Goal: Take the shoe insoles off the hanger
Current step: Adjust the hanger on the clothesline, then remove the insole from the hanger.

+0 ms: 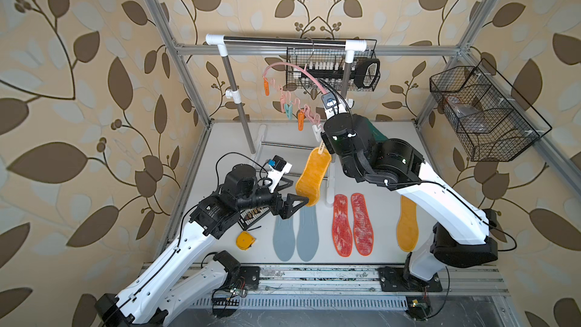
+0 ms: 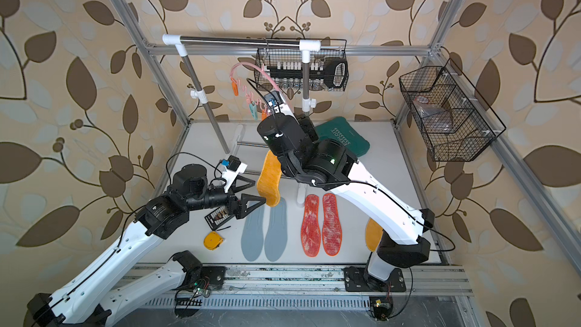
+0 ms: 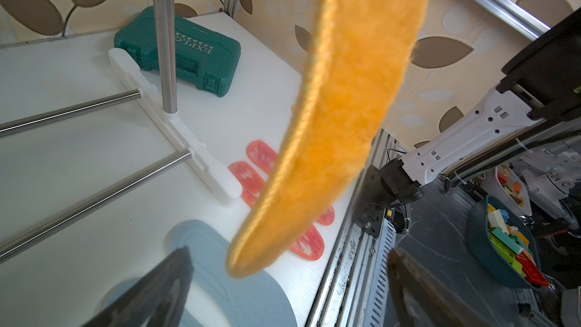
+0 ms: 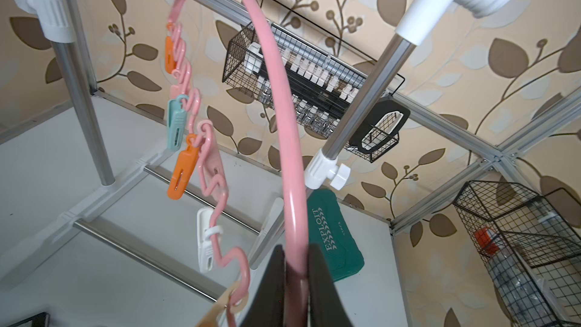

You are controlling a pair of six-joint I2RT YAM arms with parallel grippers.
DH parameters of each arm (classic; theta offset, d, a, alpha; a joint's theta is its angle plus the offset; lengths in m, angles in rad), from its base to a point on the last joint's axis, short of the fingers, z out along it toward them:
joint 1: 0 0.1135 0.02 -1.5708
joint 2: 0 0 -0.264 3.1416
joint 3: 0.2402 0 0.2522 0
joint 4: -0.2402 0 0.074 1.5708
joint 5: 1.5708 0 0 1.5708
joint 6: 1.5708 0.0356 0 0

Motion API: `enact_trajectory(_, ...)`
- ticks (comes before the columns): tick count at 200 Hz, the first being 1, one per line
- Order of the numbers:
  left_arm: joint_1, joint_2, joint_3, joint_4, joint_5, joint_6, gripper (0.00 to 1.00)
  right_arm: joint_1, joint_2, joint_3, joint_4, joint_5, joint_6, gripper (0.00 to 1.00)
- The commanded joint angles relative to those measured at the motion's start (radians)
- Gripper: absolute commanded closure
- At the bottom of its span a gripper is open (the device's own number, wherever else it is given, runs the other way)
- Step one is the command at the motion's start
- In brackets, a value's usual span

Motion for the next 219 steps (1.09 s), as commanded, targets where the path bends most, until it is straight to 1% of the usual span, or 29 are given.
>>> enact_trajectory(1, -0.005, -0.020, -0.012, 0.022, -0.010, 0.004, 0.01, 0.010, -0.033, -0.021, -0.026, -0.072, 0.033, 0.77)
enact_trajectory(13, -0.006, -0.021, -0.015, 0.022, -0.021, 0.003, 0.01, 0.010, -0.043, -0.034, -0.013, -0.083, 0.030, 0.72)
enact_trajectory(58, -0.005, -0.022, -0.038, 0.047, -0.033, -0.013, 0.01, 0.009, -0.088, -0.101, 0.045, -0.092, 0.005, 0.71)
enact_trajectory(67, -0.005, -0.019, -0.042, 0.053, -0.036, -0.016, 0.01, 0.010, -0.100, -0.114, 0.049, -0.095, 0.007, 0.69)
enact_trajectory(76, -0.005, -0.015, -0.047, 0.061, -0.044, -0.019, 0.01, 0.010, -0.113, -0.128, 0.052, -0.108, 0.014, 0.65)
enact_trajectory(103, -0.005, 0.007, -0.064, 0.081, -0.099, -0.009, 0.01, 0.010, -0.182, -0.190, 0.070, -0.176, 0.026, 0.64)
enact_trajectory(115, -0.006, 0.018, -0.078, 0.100, -0.117, 0.003, 0.01, 0.010, -0.237, -0.248, 0.100, -0.218, 0.033, 0.64)
enact_trajectory(123, -0.005, 0.024, -0.090, 0.121, -0.125, 0.009, 0.01, 0.010, -0.283, -0.300, 0.130, -0.250, 0.037, 0.61)
enact_trajectory(131, -0.006, 0.027, -0.105, 0.148, -0.138, 0.012, 0.01, 0.007, -0.333, -0.356, 0.165, -0.281, 0.041, 0.58)
enact_trajectory(141, -0.006, 0.027, -0.126, 0.185, -0.169, 0.011, 0.01, 0.006, -0.400, -0.437, 0.219, -0.321, 0.047, 0.51)
enact_trajectory(161, -0.006, 0.023, -0.166, 0.260, -0.239, 0.019, 0.01, 0.000, -0.544, -0.596, 0.331, -0.378, 0.054, 0.43)
enact_trajectory(188, -0.006, 0.022, -0.173, 0.308, -0.278, 0.057, 0.01, -0.002, -0.693, -0.762, 0.425, -0.367, 0.066, 0.36)
enact_trajectory(219, -0.008, 0.041, -0.159, 0.321, -0.318, 0.121, 0.01, -0.005, -0.824, -0.925, 0.500, -0.337, 0.088, 0.36)
